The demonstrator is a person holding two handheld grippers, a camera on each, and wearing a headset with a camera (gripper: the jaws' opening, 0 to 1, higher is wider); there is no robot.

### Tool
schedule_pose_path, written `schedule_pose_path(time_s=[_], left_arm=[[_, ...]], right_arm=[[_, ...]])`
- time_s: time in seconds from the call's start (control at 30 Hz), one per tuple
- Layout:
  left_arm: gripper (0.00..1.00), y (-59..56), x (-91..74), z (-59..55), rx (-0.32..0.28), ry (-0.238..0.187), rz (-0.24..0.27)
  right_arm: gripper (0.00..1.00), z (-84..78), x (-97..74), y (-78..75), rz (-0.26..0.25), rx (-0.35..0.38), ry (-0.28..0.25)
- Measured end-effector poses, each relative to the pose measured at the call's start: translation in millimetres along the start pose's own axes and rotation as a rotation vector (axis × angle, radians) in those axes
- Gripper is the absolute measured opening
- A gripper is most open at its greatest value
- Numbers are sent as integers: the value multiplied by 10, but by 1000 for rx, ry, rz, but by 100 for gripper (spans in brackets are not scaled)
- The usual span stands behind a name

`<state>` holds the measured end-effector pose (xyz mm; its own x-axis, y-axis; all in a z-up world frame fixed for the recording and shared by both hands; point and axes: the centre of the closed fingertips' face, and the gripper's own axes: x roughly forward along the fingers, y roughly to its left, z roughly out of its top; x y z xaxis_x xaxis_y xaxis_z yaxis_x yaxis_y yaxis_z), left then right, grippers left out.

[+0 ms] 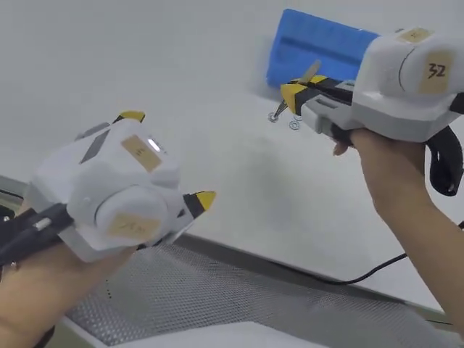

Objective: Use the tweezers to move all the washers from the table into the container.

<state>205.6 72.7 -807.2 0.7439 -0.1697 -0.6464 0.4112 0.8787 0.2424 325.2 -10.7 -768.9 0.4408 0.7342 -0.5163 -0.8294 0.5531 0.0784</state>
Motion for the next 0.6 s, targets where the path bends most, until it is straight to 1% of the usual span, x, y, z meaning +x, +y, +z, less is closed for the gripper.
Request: schedule_pose_path(time_s=[0.1,0.17,0.3,0.5,0.6], left_arm=[[78,1,-2,0,4,0,1],[79,6,-2,-3,-4,1,0],[79,17,-7,8,-15,-6,3],[80,19,-12,30,-10,-18,7],[82,51,-39,85,-18,-51,20]], right_arm=[[1,130,-71,-35,-14,-21,-24],[1,193,-101,-54,-23,-42,-32],[2,278,-139,-70,-27,-55,-47],[2,370,-145,-108,-36,-58,-62],[2,418,-135,-166,-51,-64,-69]])
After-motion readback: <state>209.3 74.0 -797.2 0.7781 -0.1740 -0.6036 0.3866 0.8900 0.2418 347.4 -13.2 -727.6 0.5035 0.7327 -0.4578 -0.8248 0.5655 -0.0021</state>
